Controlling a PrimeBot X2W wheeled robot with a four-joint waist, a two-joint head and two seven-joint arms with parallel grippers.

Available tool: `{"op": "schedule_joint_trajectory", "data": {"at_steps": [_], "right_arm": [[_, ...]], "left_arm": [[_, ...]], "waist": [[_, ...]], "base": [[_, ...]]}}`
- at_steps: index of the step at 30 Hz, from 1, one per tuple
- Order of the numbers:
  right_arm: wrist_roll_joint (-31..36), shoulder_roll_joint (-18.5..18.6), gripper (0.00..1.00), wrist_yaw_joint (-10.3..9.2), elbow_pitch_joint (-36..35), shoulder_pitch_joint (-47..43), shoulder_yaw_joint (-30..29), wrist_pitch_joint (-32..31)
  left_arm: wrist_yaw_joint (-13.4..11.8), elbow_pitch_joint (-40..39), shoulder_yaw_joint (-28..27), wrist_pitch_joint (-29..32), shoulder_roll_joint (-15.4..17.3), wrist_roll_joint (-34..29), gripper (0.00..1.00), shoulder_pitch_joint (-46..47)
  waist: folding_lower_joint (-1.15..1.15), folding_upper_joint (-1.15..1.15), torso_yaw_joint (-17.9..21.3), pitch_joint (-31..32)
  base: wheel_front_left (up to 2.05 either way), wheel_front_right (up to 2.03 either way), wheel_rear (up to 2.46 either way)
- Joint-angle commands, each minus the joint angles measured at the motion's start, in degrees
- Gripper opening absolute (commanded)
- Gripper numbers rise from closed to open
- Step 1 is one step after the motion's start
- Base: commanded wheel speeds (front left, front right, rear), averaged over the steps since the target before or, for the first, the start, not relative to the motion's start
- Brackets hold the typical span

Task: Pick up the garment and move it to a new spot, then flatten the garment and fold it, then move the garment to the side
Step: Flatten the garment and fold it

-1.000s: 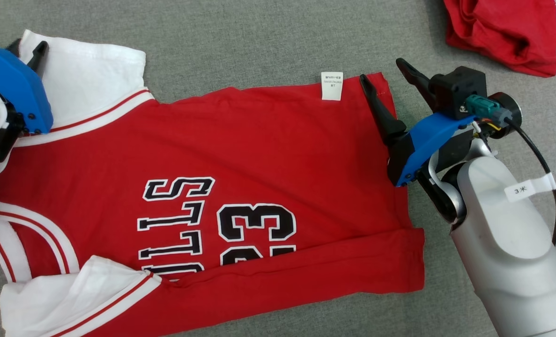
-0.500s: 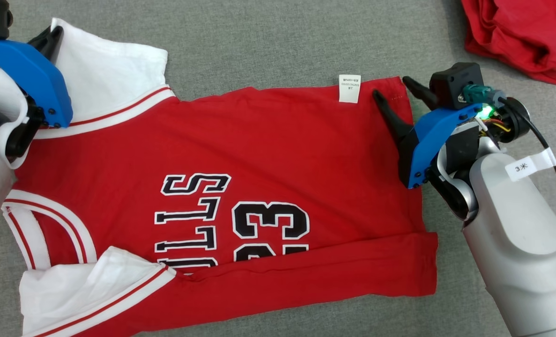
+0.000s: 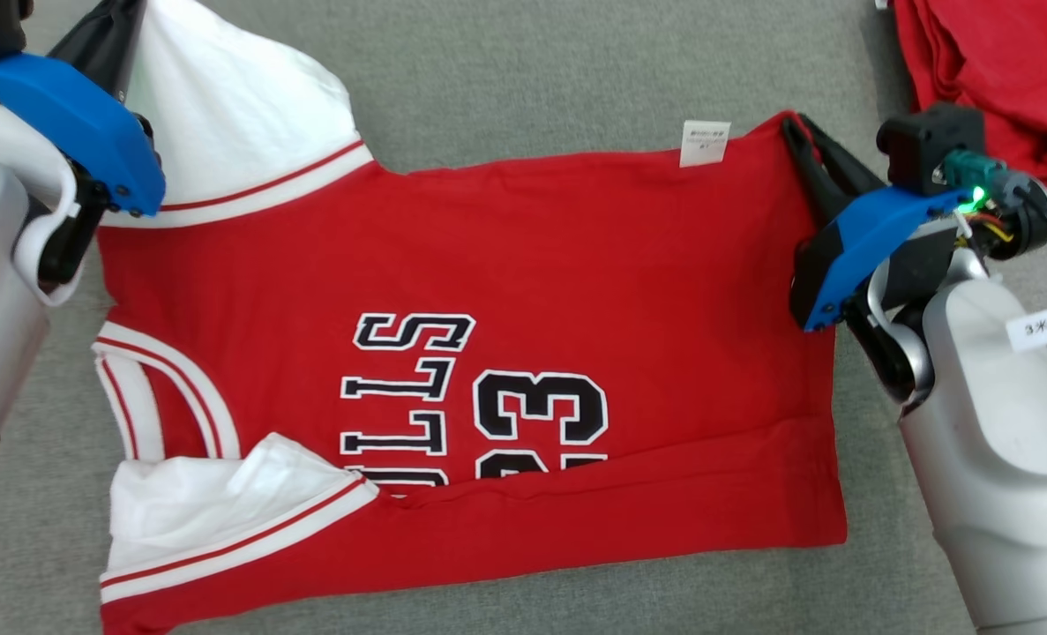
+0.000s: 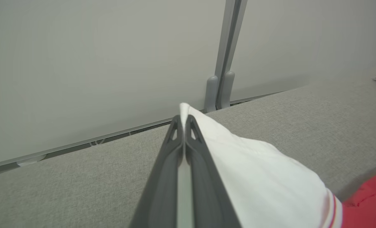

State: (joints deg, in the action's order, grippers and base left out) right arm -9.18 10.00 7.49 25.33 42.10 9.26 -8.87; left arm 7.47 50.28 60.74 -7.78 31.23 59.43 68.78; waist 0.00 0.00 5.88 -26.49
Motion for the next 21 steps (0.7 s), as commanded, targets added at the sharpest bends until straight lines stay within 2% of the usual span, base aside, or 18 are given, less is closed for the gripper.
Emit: {"op": "schedule_joint_trajectory", "data": {"at_steps": [1, 6, 11, 21], "right_arm": [[-0.01, -0.08, 0.0, 0.01, 0.8, -1.69, -0.09, 1.32], [-1.52, 0.21, 0.0, 0.01, 1.4, -5.61, -1.03, 4.83], [-2.59, 0.1, 0.0, 0.01, 0.73, -10.84, -2.25, 8.0], [-3.85, 0.52, 0.0, 0.01, 1.36, -17.56, -6.31, 12.41]], "left_arm": [[0.04, -1.15, 0.64, -2.02, 0.1, 0.81, 0.0, -1.2], [0.04, -5.22, 0.52, -6.04, 0.97, 2.7, 0.0, -5.53], [0.04, -10.06, -0.61, -7.35, 2.7, 2.46, 0.0, -11.92], [-4.25, -23.86, -12.79, -7.44, 4.45, -3.2, 0.0, -28.11]], "waist": [[0.0, 0.0, -0.41, 1.14], [0.0, 0.0, -1.92, 3.78], [0.0, 0.0, -2.84, 5.56], [0.0, 0.0, -5.5, 7.3]], "base": [[0.0, 0.0, 0.0], [0.0, 0.0, 0.0], [0.0, 0.0, 0.0], [0.0, 0.0, 0.0]]}}
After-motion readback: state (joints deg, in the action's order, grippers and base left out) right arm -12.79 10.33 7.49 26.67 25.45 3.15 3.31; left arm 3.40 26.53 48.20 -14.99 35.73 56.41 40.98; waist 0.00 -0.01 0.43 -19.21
